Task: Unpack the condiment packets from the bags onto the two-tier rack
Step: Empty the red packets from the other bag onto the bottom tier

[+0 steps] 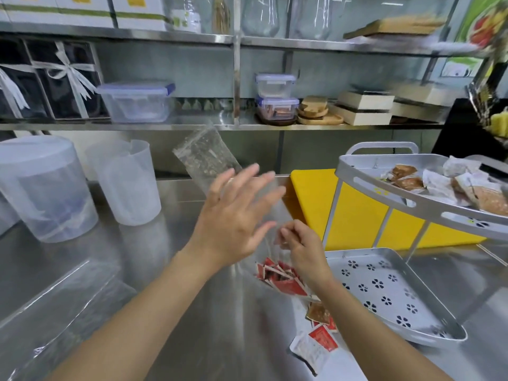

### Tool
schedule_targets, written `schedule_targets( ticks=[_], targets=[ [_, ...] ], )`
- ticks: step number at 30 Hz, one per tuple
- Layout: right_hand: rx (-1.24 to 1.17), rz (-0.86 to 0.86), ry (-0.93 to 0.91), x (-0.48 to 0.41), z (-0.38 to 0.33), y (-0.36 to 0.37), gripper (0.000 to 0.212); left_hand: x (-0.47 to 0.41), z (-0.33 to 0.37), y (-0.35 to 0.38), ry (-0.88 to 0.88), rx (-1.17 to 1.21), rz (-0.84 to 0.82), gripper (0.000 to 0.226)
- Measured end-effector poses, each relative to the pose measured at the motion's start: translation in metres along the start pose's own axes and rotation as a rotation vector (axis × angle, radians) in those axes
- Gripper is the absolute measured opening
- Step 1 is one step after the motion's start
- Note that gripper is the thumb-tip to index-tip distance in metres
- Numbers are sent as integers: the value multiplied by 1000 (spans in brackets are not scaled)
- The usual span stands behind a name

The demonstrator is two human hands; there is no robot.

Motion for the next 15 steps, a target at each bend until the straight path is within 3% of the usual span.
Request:
schedule_targets(
  ticks=[2, 6, 8, 11, 15],
  targets=[
    [-1, -50, -60, 2, -5, -2, 27, 5, 13, 15, 161, -32, -221, 46],
    [39, -109, -92, 7, -11, -5, 23, -6, 17, 29, 198, -37, -319, 10],
    [71, -93, -87, 8, -8, -10, 23, -16, 12, 32, 226, -63, -411, 15],
    [73, -40, -80, 11, -2, -18, 14, -27, 12, 32, 231, 80, -526, 18],
    [79, 20, -38, 19, 10, -34, 10, -39, 7, 33, 90, 172, -456, 27]
  ],
)
Point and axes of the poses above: each hand's wrist, its own x-axis away from the middle knuckle, its own y-axis out of the palm, z = x × y, the point moved 2 cm from there along -x, towards the middle knuckle, and after that the axes turned 2 degrees about y, right-handed, at the moved point
